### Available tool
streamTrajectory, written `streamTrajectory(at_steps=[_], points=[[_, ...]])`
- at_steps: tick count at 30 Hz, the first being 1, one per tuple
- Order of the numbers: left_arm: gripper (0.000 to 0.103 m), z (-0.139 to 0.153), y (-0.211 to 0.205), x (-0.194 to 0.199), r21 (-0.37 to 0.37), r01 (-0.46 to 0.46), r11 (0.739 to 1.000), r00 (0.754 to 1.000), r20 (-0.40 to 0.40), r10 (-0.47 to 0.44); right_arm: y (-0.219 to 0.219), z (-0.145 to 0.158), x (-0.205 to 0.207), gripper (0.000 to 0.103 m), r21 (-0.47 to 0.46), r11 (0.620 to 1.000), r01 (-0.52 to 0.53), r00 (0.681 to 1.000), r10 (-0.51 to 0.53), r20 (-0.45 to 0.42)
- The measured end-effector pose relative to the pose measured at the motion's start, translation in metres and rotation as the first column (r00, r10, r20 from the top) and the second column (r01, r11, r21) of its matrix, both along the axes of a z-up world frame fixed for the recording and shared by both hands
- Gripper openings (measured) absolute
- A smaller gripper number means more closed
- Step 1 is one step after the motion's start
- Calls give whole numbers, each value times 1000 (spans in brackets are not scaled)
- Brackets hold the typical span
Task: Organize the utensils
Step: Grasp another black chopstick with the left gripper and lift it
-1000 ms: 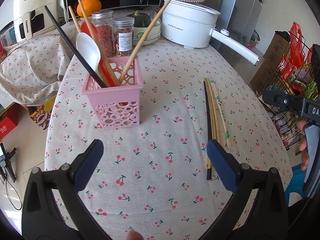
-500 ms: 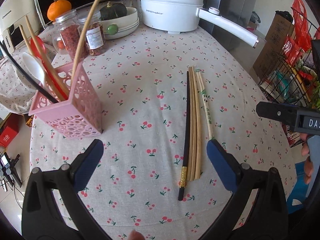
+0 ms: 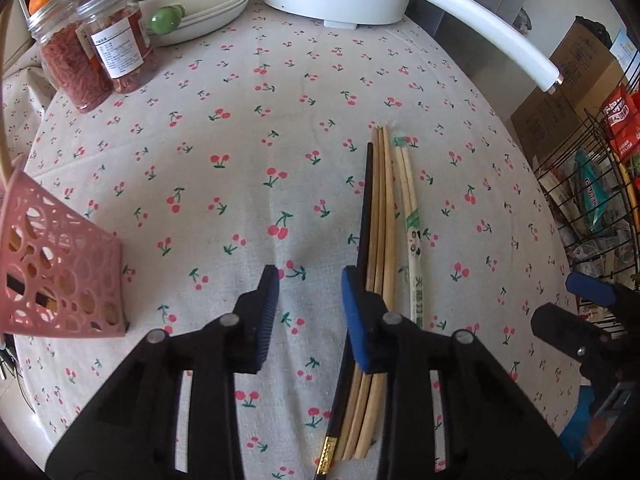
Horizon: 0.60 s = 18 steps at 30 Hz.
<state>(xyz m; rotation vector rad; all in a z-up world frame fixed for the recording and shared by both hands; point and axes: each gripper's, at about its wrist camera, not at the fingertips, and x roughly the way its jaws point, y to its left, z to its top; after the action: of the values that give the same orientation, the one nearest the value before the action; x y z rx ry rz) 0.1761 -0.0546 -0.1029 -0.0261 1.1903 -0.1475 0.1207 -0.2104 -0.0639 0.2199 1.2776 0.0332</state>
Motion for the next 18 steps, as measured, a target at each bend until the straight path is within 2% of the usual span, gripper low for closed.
streamTrajectory(at_steps=[2, 5, 10, 18], points=[[23, -1, -2, 2, -22, 5, 1000, 1000, -7, -5, 2, 0, 1, 103, 8, 1000, -6, 1000, 6, -1], [17, -1, -9, 3, -19, 33, 999, 999, -14, -34, 5, -1, 4, 103, 4, 1000, -26, 1000, 26, 2], [17, -4, -18, 6, -23, 66, 998, 997, -39, -67, 4, -3, 5, 103, 4, 999, -32, 999, 32, -1], [16, -12, -25, 19, 79, 58, 995, 996, -72, -52, -1, -5, 6, 103, -3, 1000, -23, 1000, 23, -8]])
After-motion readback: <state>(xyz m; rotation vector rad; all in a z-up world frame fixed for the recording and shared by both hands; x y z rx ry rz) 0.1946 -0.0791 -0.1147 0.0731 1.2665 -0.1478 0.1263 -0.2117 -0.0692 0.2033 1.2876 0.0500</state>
